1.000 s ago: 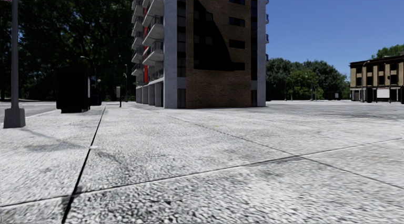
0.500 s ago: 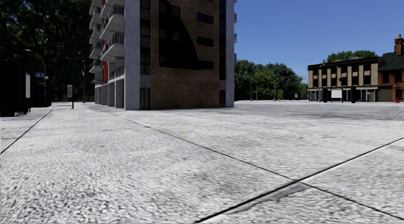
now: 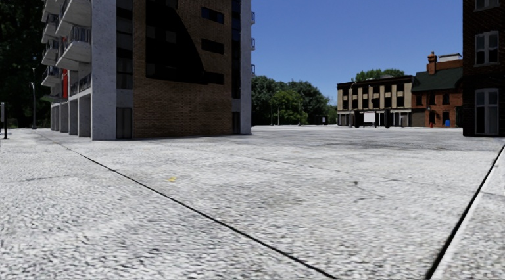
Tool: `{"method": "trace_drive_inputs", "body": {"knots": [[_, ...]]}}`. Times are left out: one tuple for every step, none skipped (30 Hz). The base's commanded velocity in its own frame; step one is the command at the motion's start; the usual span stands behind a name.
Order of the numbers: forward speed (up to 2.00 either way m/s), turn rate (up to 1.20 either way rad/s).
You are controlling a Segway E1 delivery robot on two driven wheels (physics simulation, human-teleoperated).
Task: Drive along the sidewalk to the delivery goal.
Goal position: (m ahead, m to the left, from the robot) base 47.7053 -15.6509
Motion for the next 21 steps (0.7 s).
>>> {"method": "trace_drive_inputs", "body": {"knots": [[2.00,-0.45],[2.00,-0.45],[2.00,-0.45],[2.00,-0.45],[2.00,-0.45],[2.00,-0.45],[2.00,-0.45],[2.00,-0.45],[2.00,-0.45],[2.00,-0.45],[2.00,-0.45],[2.00,-0.45],[2.00,-0.45],[2.00,-0.45],[2.00,-0.45],[2.00,-0.45],[2.00,-0.45],[2.00,-0.45],[2.00,-0.45],[2.00,-0.45],[2.00,-0.45]]}}
